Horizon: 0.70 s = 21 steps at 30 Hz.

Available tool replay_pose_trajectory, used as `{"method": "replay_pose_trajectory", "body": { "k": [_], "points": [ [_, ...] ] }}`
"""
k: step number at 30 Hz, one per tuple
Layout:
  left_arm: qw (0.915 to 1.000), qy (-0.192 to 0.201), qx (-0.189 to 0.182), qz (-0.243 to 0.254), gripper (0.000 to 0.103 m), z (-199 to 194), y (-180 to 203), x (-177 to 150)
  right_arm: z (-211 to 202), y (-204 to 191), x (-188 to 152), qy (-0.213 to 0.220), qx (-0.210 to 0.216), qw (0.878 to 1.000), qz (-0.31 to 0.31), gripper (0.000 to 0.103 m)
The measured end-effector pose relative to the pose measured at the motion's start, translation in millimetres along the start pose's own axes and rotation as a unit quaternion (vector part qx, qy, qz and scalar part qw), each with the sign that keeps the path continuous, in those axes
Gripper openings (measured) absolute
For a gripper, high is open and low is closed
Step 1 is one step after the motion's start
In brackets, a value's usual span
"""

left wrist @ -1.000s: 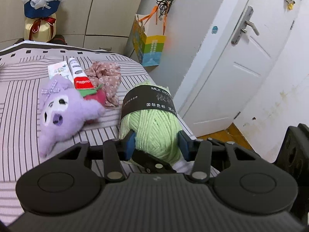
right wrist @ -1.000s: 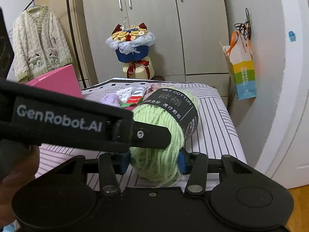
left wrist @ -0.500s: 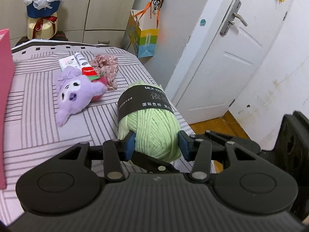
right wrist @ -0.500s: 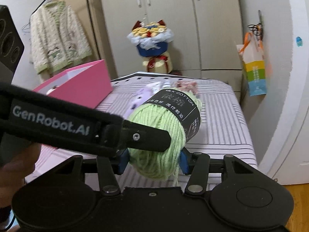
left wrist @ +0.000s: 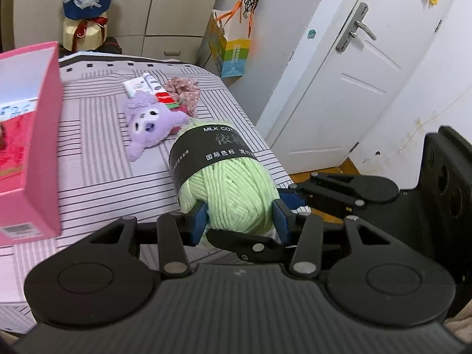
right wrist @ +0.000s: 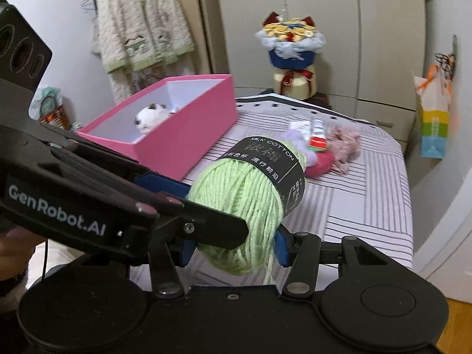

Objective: Organize soft objects
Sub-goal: 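Carry the green yarn ball with the left gripper into the pink box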

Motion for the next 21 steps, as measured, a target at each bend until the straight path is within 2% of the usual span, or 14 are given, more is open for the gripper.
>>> {"method": "replay_pose_trajectory", "body": {
  "k": [10, 21],
  "points": [
    [0.9993, 0.027, 0.02, -0.014, 0.048, -66, -20, -2, -16, -56, 29, 0.001, 0.041, 0.998, -0.054, 0.057],
    [0.9939, 0.093, 0.058, -0.013, 0.048, -123, -64, 13, 1, -114, 76, 0.047, 0.067, 0.99, -0.112, 0.06]
  ]
}}
Point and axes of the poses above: each gripper's, at about its wrist camera, not at the fingertips, and z roughly the way its jaws point, y to its right, x to its top, the point moved 7 cm from there along z, roughly the way its jaws point, and after that the axes turned 4 degrees about y, right-handed, at the moved point
